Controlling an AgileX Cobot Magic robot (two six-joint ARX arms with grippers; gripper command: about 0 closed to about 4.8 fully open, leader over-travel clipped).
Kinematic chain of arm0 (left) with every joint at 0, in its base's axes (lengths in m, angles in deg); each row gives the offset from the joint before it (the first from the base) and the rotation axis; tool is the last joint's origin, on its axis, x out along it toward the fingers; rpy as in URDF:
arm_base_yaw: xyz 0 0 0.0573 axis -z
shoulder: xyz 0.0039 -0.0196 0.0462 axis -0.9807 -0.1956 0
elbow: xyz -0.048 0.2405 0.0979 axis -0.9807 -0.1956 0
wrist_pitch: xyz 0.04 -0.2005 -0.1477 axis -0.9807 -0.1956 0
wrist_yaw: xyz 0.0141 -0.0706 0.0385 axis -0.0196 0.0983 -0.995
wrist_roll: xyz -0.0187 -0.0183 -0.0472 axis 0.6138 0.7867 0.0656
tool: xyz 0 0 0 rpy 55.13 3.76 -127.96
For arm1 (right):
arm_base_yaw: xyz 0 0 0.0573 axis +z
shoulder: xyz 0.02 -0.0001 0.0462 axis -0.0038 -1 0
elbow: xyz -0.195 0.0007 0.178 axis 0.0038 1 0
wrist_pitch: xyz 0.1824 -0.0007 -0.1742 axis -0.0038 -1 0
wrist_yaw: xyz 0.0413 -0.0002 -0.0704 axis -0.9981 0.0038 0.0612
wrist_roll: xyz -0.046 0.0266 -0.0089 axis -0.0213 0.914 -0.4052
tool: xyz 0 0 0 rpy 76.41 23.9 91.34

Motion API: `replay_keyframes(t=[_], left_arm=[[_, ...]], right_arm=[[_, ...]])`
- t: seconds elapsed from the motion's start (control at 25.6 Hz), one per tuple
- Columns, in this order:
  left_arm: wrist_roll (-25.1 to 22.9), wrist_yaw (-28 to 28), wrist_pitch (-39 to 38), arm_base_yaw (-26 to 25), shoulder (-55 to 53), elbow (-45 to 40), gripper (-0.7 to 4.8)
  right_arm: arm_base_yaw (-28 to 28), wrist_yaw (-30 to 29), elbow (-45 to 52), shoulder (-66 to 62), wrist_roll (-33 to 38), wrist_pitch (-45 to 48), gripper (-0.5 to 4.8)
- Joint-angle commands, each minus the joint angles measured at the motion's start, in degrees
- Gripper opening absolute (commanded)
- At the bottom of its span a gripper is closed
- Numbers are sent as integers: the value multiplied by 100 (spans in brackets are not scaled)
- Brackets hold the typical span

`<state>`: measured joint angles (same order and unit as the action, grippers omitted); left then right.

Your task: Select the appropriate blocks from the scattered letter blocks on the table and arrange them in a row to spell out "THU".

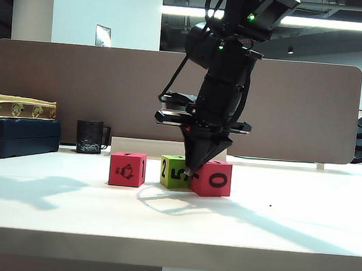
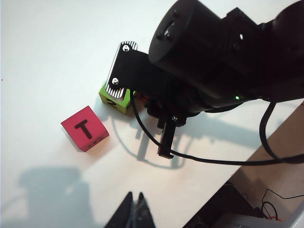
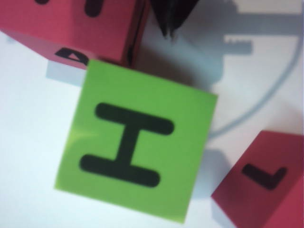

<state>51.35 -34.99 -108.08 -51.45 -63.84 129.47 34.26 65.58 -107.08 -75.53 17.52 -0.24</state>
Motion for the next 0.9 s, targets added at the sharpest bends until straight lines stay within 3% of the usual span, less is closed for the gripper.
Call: replay_keyframes(t=[0.04,0.35,0.78,0.9], left_arm=[[-24,4,-9,7,28,33,-6],[-24,7,-42,7,28,33,-6],[-24,2,20,7,26,31,-6],[-28,-20,42,4,15,31,-6]], right_arm=[[-28,214,-26,4,-17,186,-5],[-136,487,-26,-2,-20,271,-5],[-160,439,-39,26,-17,597,-5],[-155,164,-94,46,-15,651,-5]])
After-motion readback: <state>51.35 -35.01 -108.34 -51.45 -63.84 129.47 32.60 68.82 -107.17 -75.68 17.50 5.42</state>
